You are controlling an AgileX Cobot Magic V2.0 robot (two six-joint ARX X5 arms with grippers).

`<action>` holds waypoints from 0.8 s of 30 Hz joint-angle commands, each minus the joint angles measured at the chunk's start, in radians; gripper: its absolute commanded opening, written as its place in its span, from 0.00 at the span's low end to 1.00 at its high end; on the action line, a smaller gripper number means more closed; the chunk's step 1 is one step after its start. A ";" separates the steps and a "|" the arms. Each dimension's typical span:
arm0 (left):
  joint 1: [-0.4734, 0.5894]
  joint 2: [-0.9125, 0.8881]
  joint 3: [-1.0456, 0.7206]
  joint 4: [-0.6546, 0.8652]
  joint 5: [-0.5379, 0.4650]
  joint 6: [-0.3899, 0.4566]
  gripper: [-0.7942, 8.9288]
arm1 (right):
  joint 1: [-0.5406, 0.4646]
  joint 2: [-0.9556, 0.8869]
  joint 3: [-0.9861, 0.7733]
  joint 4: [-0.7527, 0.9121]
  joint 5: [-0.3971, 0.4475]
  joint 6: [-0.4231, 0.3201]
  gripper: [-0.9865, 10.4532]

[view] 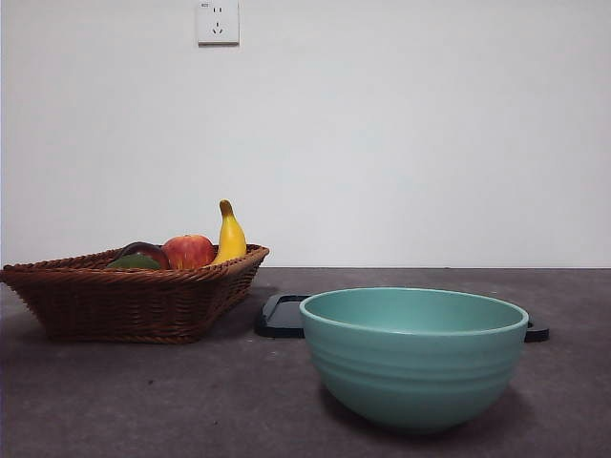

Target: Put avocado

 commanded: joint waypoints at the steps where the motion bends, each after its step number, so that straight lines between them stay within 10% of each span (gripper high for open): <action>1: -0.004 0.006 0.023 0.010 0.002 0.020 0.09 | 0.012 0.006 0.018 0.008 0.000 -0.015 0.09; 5: -0.004 0.006 0.023 0.013 0.002 0.019 0.17 | 0.012 0.006 0.018 0.008 0.000 -0.014 0.14; 11: -0.004 0.006 0.023 0.014 0.002 0.019 0.55 | 0.012 0.006 0.018 0.009 0.000 -0.007 0.45; 24: -0.004 0.079 0.025 0.089 -0.029 0.019 0.56 | 0.012 0.006 0.018 0.010 0.000 -0.007 0.46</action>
